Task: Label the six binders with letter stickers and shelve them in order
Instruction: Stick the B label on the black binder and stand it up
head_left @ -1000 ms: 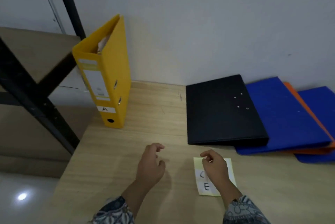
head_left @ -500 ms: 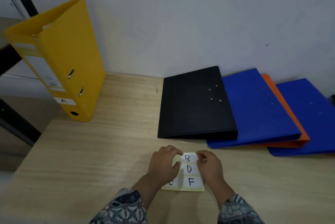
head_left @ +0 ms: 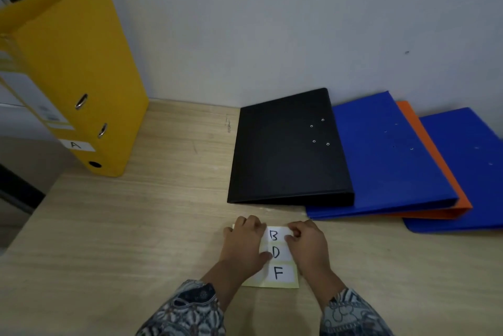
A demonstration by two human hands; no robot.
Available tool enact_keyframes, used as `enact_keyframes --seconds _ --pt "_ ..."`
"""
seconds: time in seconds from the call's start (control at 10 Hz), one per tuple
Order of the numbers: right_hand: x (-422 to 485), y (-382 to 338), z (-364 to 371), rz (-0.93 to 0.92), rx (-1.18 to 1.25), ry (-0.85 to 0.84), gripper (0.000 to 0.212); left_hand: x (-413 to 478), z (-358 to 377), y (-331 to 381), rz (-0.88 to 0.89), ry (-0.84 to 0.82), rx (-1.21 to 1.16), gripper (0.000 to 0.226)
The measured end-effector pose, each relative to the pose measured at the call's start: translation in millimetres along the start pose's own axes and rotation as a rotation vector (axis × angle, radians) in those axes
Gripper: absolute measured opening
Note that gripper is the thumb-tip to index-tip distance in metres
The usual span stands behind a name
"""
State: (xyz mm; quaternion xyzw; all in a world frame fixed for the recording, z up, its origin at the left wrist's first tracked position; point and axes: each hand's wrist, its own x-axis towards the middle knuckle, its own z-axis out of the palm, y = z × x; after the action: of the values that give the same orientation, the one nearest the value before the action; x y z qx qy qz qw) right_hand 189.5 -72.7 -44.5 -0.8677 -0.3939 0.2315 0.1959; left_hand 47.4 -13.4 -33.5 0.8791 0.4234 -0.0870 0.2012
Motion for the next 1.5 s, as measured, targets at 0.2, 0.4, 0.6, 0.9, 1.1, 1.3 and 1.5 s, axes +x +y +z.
enact_keyframes --seconds 0.2,0.4,0.6,0.9,1.1,1.3,1.5 --pt "0.5 4.0 -1.6 -0.011 -0.015 0.018 0.031 1.5 0.2 -0.3 -0.011 -0.002 -0.017 0.066" --pt "2.6 7.1 -1.3 -0.027 0.011 0.011 0.031 1.6 0.8 0.7 -0.021 0.009 -0.024 0.067" --pt "2.0 9.4 0.5 -0.041 0.013 0.03 0.03 1.3 1.6 1.2 -0.032 0.023 -0.045 0.066" --pt "-1.4 11.8 4.5 -0.117 -0.026 0.052 0.032 0.9 3.5 1.9 -0.049 0.037 -0.066 0.066" --pt "-6.3 12.5 11.2 -0.158 -0.097 0.113 0.035 0.6 2.7 2.7 -0.049 0.041 -0.071 0.065" --pt "-9.4 11.0 15.7 -0.2 -0.112 0.162 0.029 0.9 2.7 3.4 -0.053 0.042 -0.066 0.066" --pt "-10.3 17.2 22.7 -0.286 -0.104 0.236 0.016 0.7 3.7 3.8 -0.053 0.053 -0.069 0.065"
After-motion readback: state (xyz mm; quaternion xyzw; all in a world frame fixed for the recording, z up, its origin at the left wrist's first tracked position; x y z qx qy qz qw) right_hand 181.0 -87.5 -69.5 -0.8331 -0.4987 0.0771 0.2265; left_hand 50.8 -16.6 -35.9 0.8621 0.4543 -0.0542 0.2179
